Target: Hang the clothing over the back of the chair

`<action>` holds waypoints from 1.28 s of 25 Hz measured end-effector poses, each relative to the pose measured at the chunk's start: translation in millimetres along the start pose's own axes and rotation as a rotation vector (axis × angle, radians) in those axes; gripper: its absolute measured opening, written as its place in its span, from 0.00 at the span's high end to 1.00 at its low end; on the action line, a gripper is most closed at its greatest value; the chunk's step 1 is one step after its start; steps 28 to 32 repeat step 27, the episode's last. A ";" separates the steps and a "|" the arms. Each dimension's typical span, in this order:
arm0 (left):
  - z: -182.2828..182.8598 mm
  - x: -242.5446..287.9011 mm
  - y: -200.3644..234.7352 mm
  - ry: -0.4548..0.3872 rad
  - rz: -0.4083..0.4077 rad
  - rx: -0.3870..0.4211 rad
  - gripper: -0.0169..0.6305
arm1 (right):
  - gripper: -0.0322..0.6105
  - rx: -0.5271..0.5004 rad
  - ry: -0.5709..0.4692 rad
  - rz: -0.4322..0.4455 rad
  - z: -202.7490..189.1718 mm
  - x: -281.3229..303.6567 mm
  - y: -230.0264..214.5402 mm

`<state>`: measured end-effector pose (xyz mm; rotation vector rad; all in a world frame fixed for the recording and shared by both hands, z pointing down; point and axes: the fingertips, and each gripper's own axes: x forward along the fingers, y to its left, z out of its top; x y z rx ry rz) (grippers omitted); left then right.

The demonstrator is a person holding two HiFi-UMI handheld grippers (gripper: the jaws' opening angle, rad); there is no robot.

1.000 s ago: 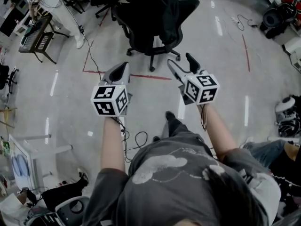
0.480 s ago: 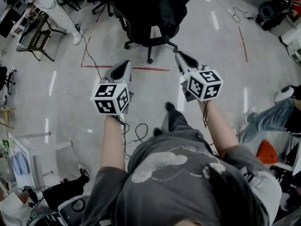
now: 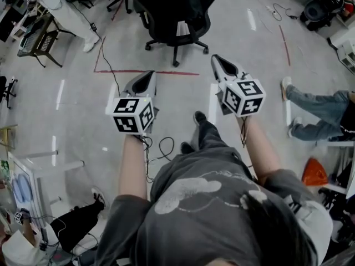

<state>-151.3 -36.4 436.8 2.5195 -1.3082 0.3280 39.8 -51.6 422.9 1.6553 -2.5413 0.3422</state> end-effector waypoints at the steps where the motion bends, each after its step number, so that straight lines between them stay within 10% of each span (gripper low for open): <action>1: -3.0 -1.9 -0.2 0.002 -0.002 -0.003 0.97 | 0.97 -0.003 -0.005 -0.010 0.1 -1.9 0.8; 32: -50.9 -24.3 -9.9 0.059 -0.043 -0.078 0.97 | 0.97 -0.085 0.079 0.014 -25.8 -14.3 39.8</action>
